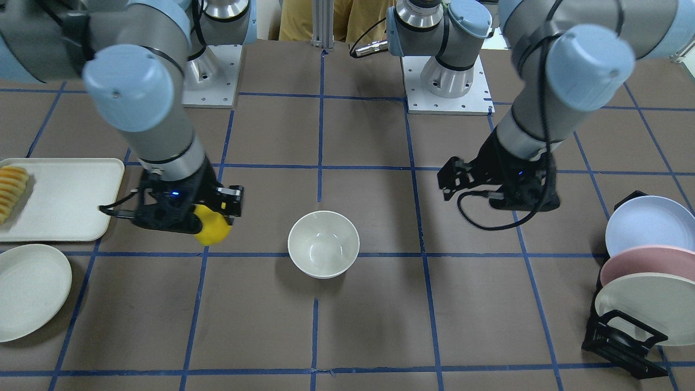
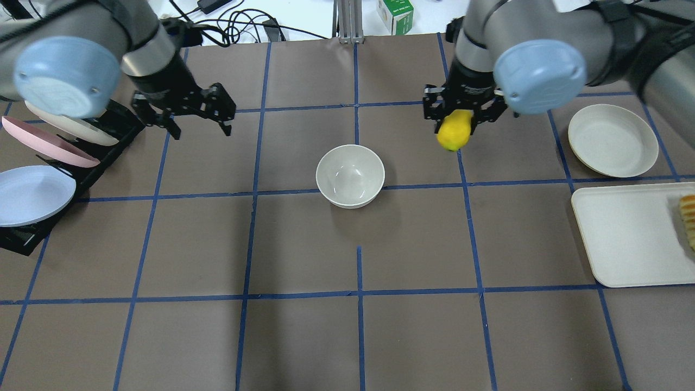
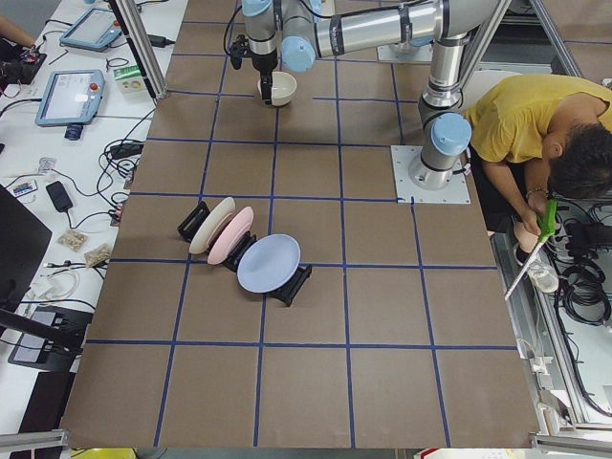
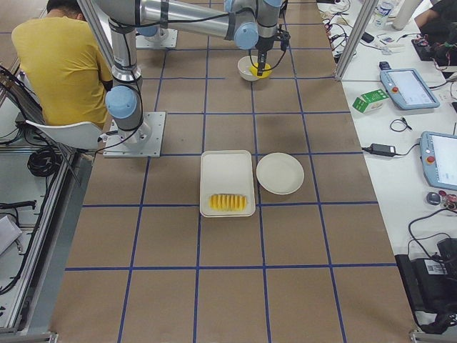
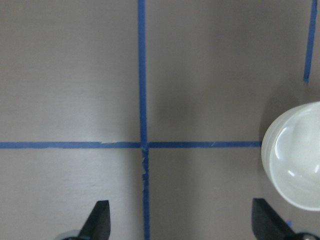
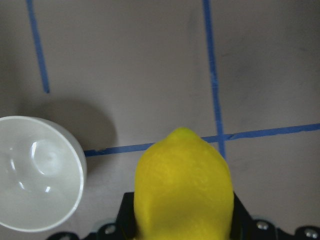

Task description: Place bowl and put lemon in it

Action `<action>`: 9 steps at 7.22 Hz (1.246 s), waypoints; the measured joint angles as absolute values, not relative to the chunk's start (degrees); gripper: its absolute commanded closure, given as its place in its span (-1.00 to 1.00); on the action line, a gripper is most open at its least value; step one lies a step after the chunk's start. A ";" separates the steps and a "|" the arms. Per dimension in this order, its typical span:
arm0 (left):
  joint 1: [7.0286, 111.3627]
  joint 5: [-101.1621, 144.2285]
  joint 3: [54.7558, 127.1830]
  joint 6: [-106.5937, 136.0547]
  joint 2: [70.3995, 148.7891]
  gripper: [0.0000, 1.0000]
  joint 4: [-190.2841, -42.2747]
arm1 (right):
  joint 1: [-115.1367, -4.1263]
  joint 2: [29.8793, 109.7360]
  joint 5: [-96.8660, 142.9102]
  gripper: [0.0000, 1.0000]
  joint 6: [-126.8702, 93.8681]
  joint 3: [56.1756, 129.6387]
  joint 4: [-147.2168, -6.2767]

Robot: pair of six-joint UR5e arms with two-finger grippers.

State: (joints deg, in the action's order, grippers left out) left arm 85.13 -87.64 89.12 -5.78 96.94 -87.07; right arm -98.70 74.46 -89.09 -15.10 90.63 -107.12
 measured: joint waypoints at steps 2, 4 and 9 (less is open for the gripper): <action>83.98 -88.05 88.33 -7.46 90.00 -1.00 -93.79 | -105.64 69.50 -88.93 1.00 -22.35 90.67 -114.56; 87.03 -88.52 88.34 -5.31 87.13 -1.00 -94.83 | -109.15 66.66 -88.90 1.00 -24.44 90.65 -117.55; 89.09 -90.58 88.64 -3.06 87.76 -1.00 -94.05 | -111.91 61.78 -88.73 1.00 -24.93 90.28 -123.94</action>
State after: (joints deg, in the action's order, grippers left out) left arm 89.09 -90.58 88.64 -3.06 87.76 -94.05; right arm -111.91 61.78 -88.73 -24.93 90.28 -123.94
